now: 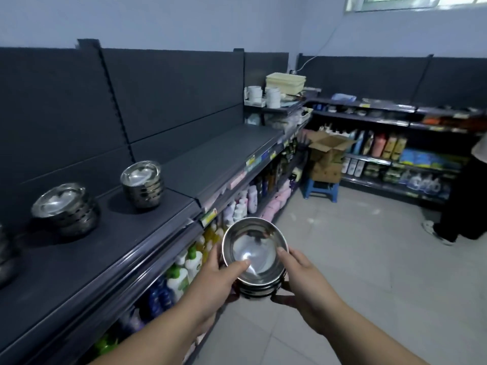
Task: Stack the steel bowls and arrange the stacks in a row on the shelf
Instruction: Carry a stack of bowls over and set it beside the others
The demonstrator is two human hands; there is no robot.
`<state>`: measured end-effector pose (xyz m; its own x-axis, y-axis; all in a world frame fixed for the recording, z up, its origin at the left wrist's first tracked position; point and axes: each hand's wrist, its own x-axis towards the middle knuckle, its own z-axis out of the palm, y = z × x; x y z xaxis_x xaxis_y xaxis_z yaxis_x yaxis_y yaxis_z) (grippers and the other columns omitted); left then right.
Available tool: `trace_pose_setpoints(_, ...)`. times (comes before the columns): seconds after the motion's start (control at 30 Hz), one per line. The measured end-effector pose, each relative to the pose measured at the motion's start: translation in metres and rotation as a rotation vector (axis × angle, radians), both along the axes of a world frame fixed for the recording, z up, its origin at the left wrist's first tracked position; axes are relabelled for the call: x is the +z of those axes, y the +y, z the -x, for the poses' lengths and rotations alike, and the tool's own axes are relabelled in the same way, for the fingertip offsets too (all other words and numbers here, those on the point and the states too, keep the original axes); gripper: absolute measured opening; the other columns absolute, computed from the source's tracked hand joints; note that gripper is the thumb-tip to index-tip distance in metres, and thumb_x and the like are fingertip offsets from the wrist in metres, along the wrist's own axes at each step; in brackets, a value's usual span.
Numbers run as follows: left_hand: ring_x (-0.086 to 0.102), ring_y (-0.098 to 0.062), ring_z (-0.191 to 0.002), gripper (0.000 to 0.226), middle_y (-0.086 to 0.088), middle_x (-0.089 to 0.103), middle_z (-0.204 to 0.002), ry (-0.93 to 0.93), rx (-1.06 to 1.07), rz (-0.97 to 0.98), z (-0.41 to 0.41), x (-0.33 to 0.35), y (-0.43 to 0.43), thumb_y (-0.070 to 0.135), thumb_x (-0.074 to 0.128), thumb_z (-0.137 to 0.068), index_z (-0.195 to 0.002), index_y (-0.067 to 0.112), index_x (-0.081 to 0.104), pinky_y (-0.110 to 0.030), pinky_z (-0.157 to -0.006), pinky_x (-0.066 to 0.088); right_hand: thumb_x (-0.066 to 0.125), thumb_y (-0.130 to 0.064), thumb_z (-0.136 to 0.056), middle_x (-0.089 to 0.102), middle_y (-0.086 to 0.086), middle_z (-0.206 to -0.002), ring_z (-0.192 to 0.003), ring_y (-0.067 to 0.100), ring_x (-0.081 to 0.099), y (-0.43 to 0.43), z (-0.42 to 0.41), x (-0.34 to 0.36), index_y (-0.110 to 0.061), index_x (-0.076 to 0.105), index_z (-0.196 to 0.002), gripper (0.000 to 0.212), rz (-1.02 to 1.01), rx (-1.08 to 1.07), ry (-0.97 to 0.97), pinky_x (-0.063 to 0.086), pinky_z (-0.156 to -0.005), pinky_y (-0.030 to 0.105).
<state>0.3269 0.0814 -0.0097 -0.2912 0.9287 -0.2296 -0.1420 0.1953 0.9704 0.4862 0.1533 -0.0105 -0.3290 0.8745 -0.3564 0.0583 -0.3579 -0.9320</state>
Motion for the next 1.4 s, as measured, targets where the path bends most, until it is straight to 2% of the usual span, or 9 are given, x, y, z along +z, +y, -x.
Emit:
trace_pose_setpoints(0.23, 0.067, -0.021, -0.106, 0.046, 0.007, 0.071, -0.112, 0.002, -0.075, -0.019, 0.012, -0.005, 0.134, 0.038, 0.075, -0.074, -0.115, 0.050, 0.056, -0.050, -0.093, 0.054, 0.049, -0.043, -0.096, 0.064, -0.003, -0.116, -0.104, 0.025, 0.062, 0.120, 0.008, -0.002, -0.034, 0.058, -0.120, 0.027, -0.019, -0.078, -0.002, 0.056, -0.074, 0.038)
trace_pose_setpoints(0.43, 0.070, -0.018, -0.093, 0.040, 0.007, 0.073, -0.105, -0.013, -0.105, -0.048, 0.044, 0.013, 0.277, 0.029, 0.070, -0.086, -0.116, 0.048, 0.053, -0.035, -0.071, 0.056, 0.050, -0.043, -0.095, 0.065, 0.000, -0.114, -0.100, 0.024, 0.062, 0.254, 0.041, 0.016, -0.035, 0.059, -0.116, 0.025, -0.033, -0.114, -0.018, 0.055, -0.069, 0.036)
trace_pose_setpoints(0.6, 0.067, -0.013, -0.101, 0.044, 0.015, 0.070, -0.108, 0.020, -0.095, -0.059, 0.061, 0.026, 0.390, 0.030, 0.069, -0.086, -0.117, 0.053, 0.048, -0.045, -0.086, 0.057, 0.052, -0.043, -0.094, 0.067, 0.000, -0.113, -0.102, 0.025, 0.063, 0.364, 0.055, 0.025, -0.034, 0.059, -0.117, 0.026, -0.038, -0.138, -0.005, 0.055, -0.069, 0.036)
trace_pose_setpoints(0.7, 0.067, -0.013, -0.099, 0.038, 0.014, 0.068, -0.109, 0.012, -0.095, -0.045, 0.059, 0.024, 0.450, 0.026, 0.067, -0.088, -0.111, 0.051, 0.050, -0.041, -0.085, 0.055, 0.052, -0.043, -0.094, 0.065, 0.000, -0.118, -0.103, 0.025, 0.063, 0.427, 0.056, 0.020, -0.034, 0.058, -0.120, 0.028, -0.033, -0.134, -0.012, 0.054, -0.067, 0.034)
trace_pose_setpoints(0.8, 0.069, -0.018, -0.096, 0.030, 0.009, 0.071, -0.105, -0.001, -0.050, -0.028, 0.055, 0.018, 0.513, 0.024, 0.067, -0.088, -0.104, 0.047, 0.054, -0.044, -0.085, 0.056, 0.051, -0.042, -0.095, 0.065, -0.003, -0.118, -0.101, 0.024, 0.064, 0.494, 0.056, 0.013, -0.036, 0.059, -0.120, 0.027, -0.026, -0.099, -0.006, 0.054, -0.067, 0.035)
trace_pose_setpoints(0.93, 0.070, -0.011, -0.091, 0.033, 0.009, 0.072, -0.104, -0.028, 0.054, -0.046, 0.043, 0.017, 0.595, 0.024, 0.066, -0.088, -0.114, 0.040, 0.054, -0.031, -0.064, 0.056, 0.052, -0.041, -0.095, 0.071, -0.004, -0.107, -0.090, 0.021, 0.068, 0.591, 0.051, 0.016, -0.037, 0.061, -0.116, 0.023, -0.046, -0.012, -0.013, 0.055, -0.068, 0.034)
trace_pose_setpoints(1.17, 0.065, -0.010, -0.104, 0.037, 0.013, 0.067, -0.116, -0.065, 0.198, -0.044, 0.037, 0.029, 0.720, 0.030, 0.067, -0.087, -0.118, 0.044, 0.052, -0.032, -0.073, 0.053, 0.055, -0.045, -0.093, 0.068, -0.005, -0.115, -0.105, 0.022, 0.065, 0.744, 0.057, 0.033, -0.042, 0.061, -0.114, 0.022, -0.052, 0.115, -0.026, 0.058, -0.068, 0.036)
trace_pose_setpoints(1.27, 0.066, -0.015, -0.104, 0.037, 0.012, 0.068, -0.114, -0.083, 0.264, -0.048, 0.057, 0.027, 0.761, 0.029, 0.068, -0.087, -0.115, 0.047, 0.053, -0.038, -0.080, 0.055, 0.055, -0.038, -0.095, 0.076, -0.004, -0.096, -0.085, 0.018, 0.072, 0.791, 0.082, 0.035, -0.035, 0.064, -0.112, 0.020, -0.040, 0.197, -0.012, 0.056, -0.059, 0.029)
trace_pose_setpoints(1.4, 0.073, -0.012, -0.081, 0.032, 0.003, 0.071, -0.105, -0.132, 0.347, -0.062, 0.099, 0.024, 0.804, 0.016, 0.066, -0.088, -0.112, 0.036, 0.056, -0.028, -0.059, 0.056, 0.054, -0.035, -0.096, 0.077, -0.001, -0.094, -0.079, 0.016, 0.074, 0.841, 0.130, 0.035, -0.030, 0.064, -0.115, 0.022, -0.032, 0.286, 0.013, 0.054, -0.054, 0.025)
